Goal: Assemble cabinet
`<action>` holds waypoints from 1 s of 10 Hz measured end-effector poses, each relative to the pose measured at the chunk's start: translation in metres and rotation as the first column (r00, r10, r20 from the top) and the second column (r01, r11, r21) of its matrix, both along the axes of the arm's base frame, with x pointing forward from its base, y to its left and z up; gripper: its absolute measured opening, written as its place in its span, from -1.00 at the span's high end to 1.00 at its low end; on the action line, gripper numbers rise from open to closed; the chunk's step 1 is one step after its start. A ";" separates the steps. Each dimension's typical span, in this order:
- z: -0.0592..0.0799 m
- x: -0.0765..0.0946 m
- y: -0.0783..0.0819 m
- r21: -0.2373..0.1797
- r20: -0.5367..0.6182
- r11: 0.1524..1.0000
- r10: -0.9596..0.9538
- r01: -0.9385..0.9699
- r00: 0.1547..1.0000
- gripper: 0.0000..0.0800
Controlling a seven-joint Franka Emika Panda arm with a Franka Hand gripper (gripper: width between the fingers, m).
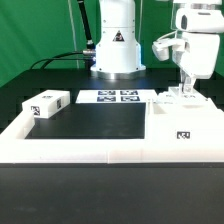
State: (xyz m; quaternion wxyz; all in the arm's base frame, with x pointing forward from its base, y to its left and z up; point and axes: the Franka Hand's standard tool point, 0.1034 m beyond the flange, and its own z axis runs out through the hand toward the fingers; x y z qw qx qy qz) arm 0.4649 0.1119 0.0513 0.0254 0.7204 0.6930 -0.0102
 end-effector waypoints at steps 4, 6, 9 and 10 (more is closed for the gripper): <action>0.000 0.000 0.000 0.000 0.000 1.000 0.000 0.000 1.000 0.82; 0.001 0.001 0.000 0.001 0.004 1.000 0.008 -0.008 1.000 0.82; 0.002 0.002 0.000 0.002 0.006 1.000 -0.004 0.004 1.000 0.82; 0.002 0.002 0.000 0.002 0.006 1.000 -0.004 0.004 1.000 0.82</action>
Offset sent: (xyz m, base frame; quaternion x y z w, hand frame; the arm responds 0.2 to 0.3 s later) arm 0.0190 0.0017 -0.0120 0.0166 -0.0129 0.0515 0.9985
